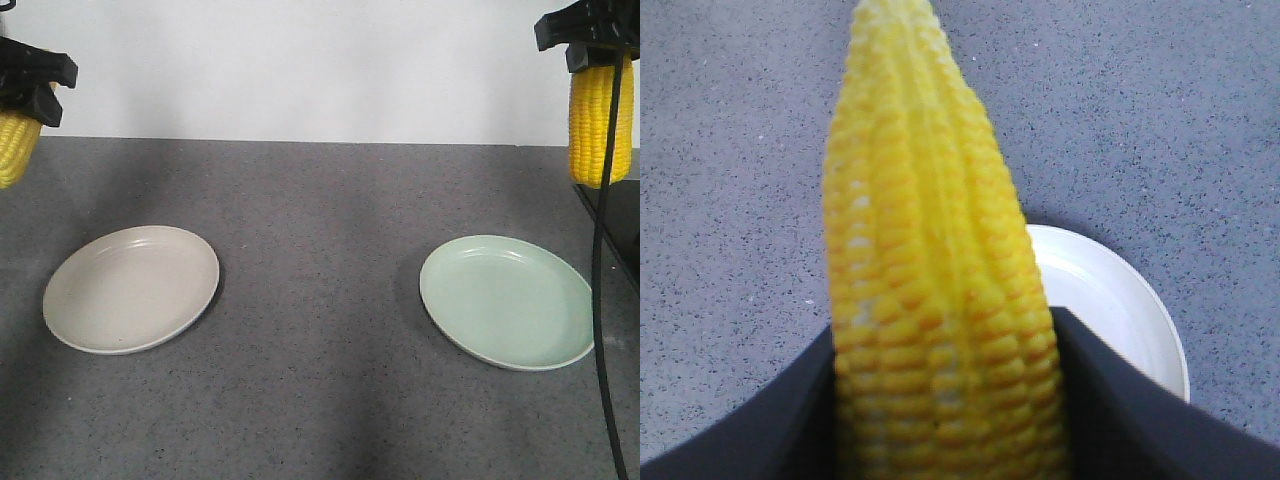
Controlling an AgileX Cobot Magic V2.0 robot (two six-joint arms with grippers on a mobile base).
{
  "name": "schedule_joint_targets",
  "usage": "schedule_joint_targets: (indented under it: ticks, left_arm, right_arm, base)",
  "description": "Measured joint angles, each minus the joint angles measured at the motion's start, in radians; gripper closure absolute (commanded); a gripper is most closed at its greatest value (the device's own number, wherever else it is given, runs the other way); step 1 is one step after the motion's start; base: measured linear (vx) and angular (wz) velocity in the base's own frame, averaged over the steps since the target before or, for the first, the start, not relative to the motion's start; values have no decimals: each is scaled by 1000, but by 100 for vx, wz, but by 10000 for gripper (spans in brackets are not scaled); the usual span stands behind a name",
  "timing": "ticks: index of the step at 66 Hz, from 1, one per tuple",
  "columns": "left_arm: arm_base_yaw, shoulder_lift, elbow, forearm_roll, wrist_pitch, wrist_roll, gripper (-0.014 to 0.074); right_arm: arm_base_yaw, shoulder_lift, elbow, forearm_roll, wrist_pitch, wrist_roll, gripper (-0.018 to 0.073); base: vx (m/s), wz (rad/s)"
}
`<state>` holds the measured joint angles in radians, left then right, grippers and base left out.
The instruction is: Distribute corn equally
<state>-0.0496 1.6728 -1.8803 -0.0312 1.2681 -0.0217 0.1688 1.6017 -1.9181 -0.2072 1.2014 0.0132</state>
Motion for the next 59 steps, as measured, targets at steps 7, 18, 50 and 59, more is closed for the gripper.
schedule_joint_targets:
  ticks: [7, 18, 50, 59]
  left_arm:
    - [0, 0, 0, 0, 0, 0, 432]
    - [0, 0, 0, 0, 0, 0, 432]
    - [0, 0, 0, 0, 0, 0, 432]
    - [0, 0, 0, 0, 0, 0, 432]
  right_arm:
    - [0, 0, 0, 0, 0, 0, 372]
    - [0, 0, 0, 0, 0, 0, 372]
    - [0, 0, 0, 0, 0, 0, 372]
    - [0, 0, 0, 0, 0, 0, 372]
  base:
    - [0, 0]
    - [0, 0]
    - [0, 0]
    - [0, 0]
